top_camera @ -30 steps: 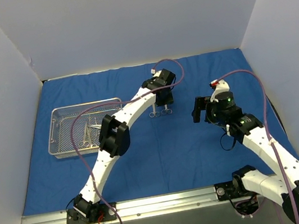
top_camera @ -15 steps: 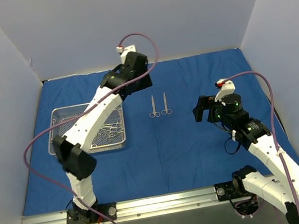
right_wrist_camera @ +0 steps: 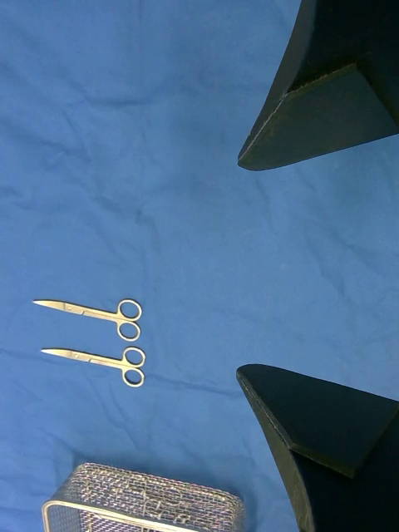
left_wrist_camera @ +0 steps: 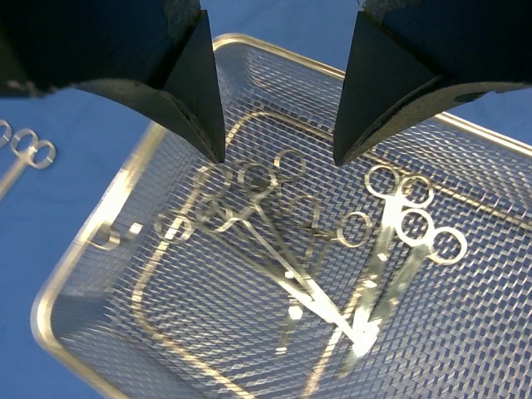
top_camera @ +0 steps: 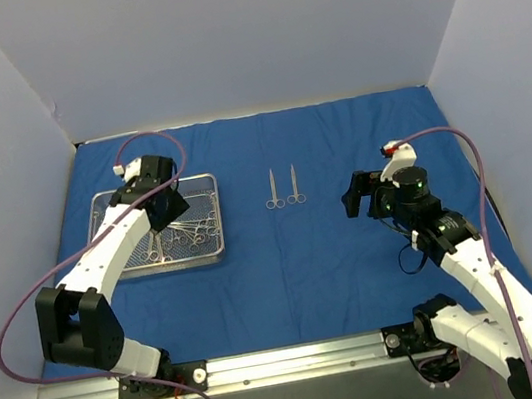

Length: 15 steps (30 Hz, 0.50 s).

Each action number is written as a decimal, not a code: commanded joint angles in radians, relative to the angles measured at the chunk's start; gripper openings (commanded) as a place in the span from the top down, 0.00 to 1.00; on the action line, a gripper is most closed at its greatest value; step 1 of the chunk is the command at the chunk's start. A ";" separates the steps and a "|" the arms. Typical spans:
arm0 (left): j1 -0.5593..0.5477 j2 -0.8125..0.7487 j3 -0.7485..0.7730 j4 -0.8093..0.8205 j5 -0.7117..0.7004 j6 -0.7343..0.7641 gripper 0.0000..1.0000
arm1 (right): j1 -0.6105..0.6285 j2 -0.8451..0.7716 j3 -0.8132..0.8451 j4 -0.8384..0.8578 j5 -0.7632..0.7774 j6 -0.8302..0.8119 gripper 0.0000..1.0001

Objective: Open and lay out the surgical kit
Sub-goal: Pick up the medical item from the container.

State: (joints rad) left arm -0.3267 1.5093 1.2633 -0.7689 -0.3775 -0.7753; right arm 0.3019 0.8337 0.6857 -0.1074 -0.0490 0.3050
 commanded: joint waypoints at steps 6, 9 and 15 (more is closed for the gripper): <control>0.069 0.087 -0.091 0.137 0.075 -0.111 0.41 | 0.003 0.007 -0.006 0.032 -0.014 -0.007 0.03; 0.077 0.152 -0.085 0.157 0.089 -0.125 0.46 | 0.003 0.005 -0.008 0.031 -0.014 -0.009 0.03; 0.080 0.230 -0.071 0.201 0.094 -0.140 0.51 | 0.003 0.010 -0.009 0.031 -0.012 -0.009 0.03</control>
State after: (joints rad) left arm -0.2531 1.7271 1.1728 -0.6376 -0.2977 -0.8879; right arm 0.3019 0.8406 0.6849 -0.1074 -0.0540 0.3054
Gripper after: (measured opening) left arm 0.492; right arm 0.975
